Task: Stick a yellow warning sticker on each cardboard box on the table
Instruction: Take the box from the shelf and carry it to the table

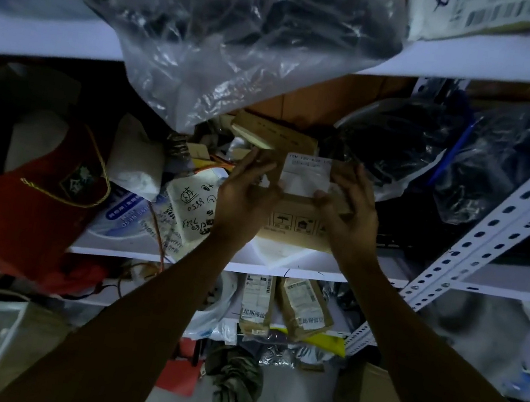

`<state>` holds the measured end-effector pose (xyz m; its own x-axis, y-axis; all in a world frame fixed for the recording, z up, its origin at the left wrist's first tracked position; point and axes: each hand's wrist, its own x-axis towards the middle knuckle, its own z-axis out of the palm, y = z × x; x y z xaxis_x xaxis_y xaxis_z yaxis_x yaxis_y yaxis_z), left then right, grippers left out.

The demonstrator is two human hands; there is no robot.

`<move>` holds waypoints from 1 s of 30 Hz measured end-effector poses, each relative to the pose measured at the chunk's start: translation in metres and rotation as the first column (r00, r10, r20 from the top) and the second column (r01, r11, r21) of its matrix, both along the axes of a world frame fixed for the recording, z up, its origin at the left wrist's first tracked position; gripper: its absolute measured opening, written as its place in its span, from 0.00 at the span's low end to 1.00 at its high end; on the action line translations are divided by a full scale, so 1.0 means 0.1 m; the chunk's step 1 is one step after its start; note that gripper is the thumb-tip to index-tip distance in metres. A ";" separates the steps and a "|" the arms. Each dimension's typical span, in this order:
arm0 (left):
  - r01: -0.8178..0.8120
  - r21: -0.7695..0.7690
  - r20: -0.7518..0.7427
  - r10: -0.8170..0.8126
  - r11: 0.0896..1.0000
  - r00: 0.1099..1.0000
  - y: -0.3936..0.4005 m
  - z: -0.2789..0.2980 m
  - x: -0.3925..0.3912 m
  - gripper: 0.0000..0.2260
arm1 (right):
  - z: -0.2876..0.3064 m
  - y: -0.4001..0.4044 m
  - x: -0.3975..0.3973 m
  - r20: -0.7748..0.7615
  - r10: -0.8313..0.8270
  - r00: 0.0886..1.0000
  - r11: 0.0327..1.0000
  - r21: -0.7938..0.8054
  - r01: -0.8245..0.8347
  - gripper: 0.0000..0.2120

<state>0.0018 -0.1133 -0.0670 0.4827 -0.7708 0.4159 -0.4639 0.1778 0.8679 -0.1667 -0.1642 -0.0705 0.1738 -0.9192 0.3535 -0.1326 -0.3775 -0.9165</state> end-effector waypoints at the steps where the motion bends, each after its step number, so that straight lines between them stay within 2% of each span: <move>1: 0.014 0.004 -0.056 -0.013 1.000 0.998 0.01 0.02 0.00 0.17 | 0.01 -0.01 -0.01 0.000 0.000 1.000 1.000 0.015 0.000 0.23; 5: 0.091 0.065 -0.299 -0.067 0.994 0.952 0.02 0.03 0.08 0.24 | 0.00 -0.05 -0.03 0.106 0.055 0.993 0.987 0.144 -0.070 0.32; 9: 0.156 0.071 -0.417 -0.113 0.985 0.902 0.01 -0.01 0.05 0.21 | -0.02 -0.03 0.00 0.155 0.065 0.986 0.985 0.146 -0.088 0.28; 12: 0.121 0.021 -0.470 -0.097 0.992 0.877 0.03 0.02 -0.04 0.19 | -0.03 0.01 0.03 0.192 0.034 0.981 0.979 0.192 -0.071 0.24; 18: 0.109 -0.045 -0.498 -0.117 0.993 0.859 0.15 0.18 -0.14 0.19 | 0.16 0.20 -0.03 0.209 -0.012 0.978 0.991 0.131 -0.016 0.20; 24: 0.063 -0.094 -0.509 -0.102 0.994 0.855 0.40 0.57 -0.26 0.16 | 0.57 0.55 -0.12 0.249 -0.057 0.967 0.993 0.115 0.029 0.20; 30: 0.170 -0.107 -0.479 -0.201 0.980 0.855 0.59 0.74 -0.35 0.13 | 0.77 0.99 -0.25 0.197 -0.195 0.961 0.980 0.081 0.183 0.22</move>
<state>-0.0332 -0.0542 0.0066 0.4852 -0.8477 0.2141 0.0593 0.2762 0.9593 -0.1918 -0.0649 0.0065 -0.0747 -0.9494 0.3052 -0.0049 -0.3057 -0.9521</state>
